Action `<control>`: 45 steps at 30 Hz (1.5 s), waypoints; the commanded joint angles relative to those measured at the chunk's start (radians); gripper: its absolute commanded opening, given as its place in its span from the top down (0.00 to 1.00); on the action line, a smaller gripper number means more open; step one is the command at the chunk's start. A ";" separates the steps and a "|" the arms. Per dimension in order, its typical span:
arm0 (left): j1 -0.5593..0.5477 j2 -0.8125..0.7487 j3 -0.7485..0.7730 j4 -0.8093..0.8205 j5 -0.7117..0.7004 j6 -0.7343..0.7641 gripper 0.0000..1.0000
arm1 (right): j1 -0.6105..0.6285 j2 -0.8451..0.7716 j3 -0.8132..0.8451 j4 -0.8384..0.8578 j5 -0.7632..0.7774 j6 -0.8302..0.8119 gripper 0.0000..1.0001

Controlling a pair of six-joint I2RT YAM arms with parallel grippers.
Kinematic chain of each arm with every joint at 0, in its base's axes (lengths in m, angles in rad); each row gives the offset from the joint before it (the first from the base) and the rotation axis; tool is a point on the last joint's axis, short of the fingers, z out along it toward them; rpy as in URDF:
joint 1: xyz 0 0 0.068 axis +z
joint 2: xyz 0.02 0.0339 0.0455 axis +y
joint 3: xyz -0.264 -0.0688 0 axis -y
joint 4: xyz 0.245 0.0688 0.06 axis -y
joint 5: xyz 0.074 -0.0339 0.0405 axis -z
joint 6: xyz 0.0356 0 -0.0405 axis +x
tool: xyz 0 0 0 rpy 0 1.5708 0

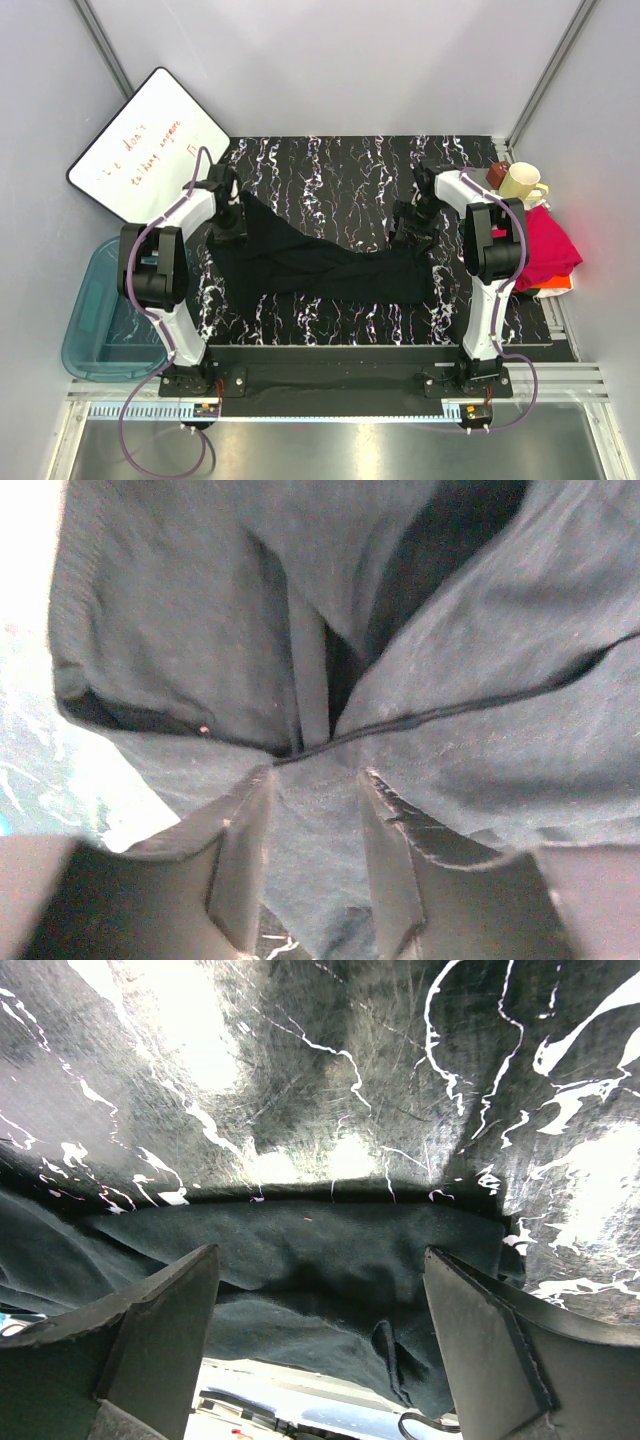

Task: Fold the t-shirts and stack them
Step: Flatten out the tshirt

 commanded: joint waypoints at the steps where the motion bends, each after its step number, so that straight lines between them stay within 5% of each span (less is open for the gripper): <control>1: 0.000 -0.013 -0.038 0.023 0.044 0.007 0.61 | -0.002 0.003 0.032 -0.007 -0.013 -0.012 0.09; 5: 0.000 -0.012 -0.063 0.022 0.043 0.013 0.62 | -0.002 0.004 0.032 -0.005 -0.015 -0.012 0.09; 8: 0.000 -0.013 -0.082 0.022 0.043 0.016 0.79 | -0.004 0.004 0.034 -0.005 -0.015 -0.009 0.09; 10: 0.000 -0.024 -0.086 0.022 0.040 0.018 1.00 | -0.002 0.001 0.032 -0.004 -0.013 -0.009 0.09; 33: 0.000 -0.291 0.156 0.000 -0.081 -0.104 1.00 | -0.004 -0.011 -0.005 0.001 0.105 0.028 0.13; 38: 0.000 -0.322 0.193 0.004 -0.083 -0.111 1.00 | -0.001 0.053 -0.015 -0.004 0.111 0.016 0.59; 42: 0.000 -0.322 0.231 -0.001 -0.074 -0.107 1.00 | 0.022 0.067 -0.015 -0.021 0.179 -0.010 0.55; 45: 0.000 -0.323 0.227 -0.004 -0.071 -0.108 1.00 | 0.027 0.005 -0.025 -0.016 0.211 -0.018 0.42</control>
